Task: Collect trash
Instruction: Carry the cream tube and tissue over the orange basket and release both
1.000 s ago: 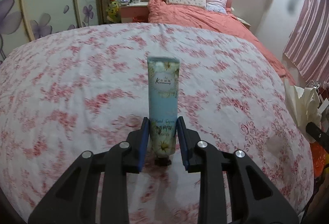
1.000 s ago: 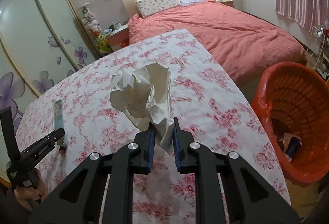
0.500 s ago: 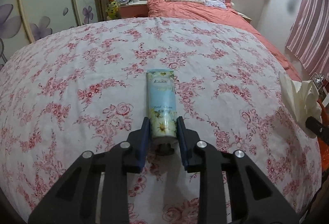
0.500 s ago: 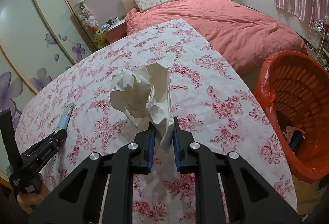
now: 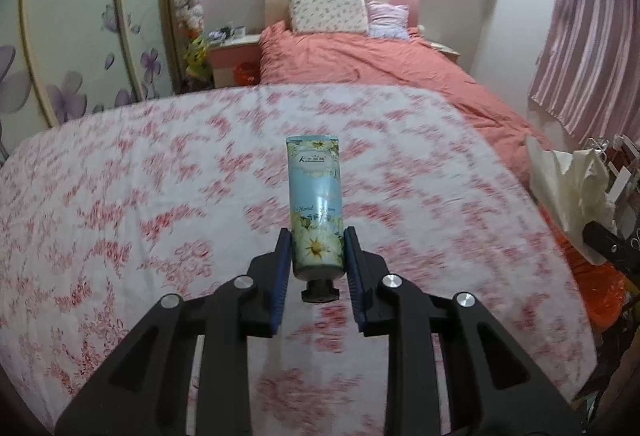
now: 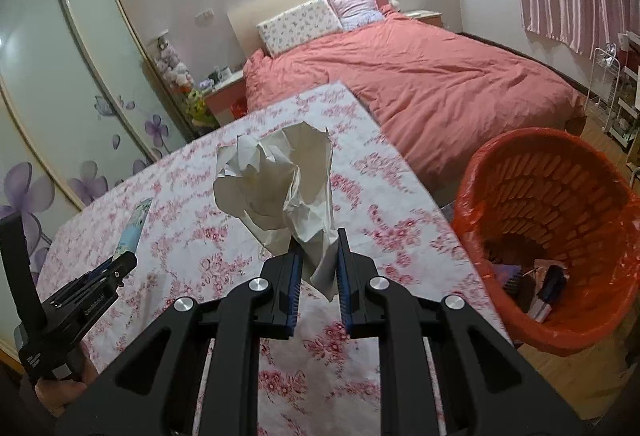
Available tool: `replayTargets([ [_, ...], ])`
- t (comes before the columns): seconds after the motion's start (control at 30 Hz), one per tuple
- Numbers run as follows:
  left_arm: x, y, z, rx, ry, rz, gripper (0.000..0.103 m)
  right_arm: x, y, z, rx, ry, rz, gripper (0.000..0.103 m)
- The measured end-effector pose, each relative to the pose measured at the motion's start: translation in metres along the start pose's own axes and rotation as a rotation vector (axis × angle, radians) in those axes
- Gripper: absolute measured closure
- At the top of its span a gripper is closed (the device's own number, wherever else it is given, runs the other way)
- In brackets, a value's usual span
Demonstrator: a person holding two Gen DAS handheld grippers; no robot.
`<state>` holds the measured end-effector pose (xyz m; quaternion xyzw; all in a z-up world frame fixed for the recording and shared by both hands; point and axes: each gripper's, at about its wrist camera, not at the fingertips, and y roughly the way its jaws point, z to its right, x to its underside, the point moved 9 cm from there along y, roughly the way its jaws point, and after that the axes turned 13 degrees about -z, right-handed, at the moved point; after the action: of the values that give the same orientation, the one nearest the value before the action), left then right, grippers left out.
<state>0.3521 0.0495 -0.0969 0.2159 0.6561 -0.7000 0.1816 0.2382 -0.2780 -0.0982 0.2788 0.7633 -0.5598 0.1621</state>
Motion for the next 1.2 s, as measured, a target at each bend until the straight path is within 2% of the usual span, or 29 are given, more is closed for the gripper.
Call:
replayTargets([
  [0.3, -0.006, -0.028, 0.068, 0.069, 0.088, 0.045, 0.077, -0.001, -0.032, 0.04, 0.012, 0.057, 0.061, 0.087],
  [0.67, 0.0, -0.044, 0.178, 0.227, 0.212, 0.056, 0.077, -0.003, -0.06, 0.11, 0.078, 0.181, 0.139, 0.087],
  [1.03, 0.013, -0.033, 0.291, 0.391, 0.337, 0.015, 0.076, -0.008, -0.065, 0.181, 0.146, 0.326, 0.18, 0.087],
  [1.2, 0.019, -0.013, 0.33, 0.422, 0.381, -0.026, 0.076, -0.013, -0.06, 0.206, 0.153, 0.369, 0.175, 0.086],
])
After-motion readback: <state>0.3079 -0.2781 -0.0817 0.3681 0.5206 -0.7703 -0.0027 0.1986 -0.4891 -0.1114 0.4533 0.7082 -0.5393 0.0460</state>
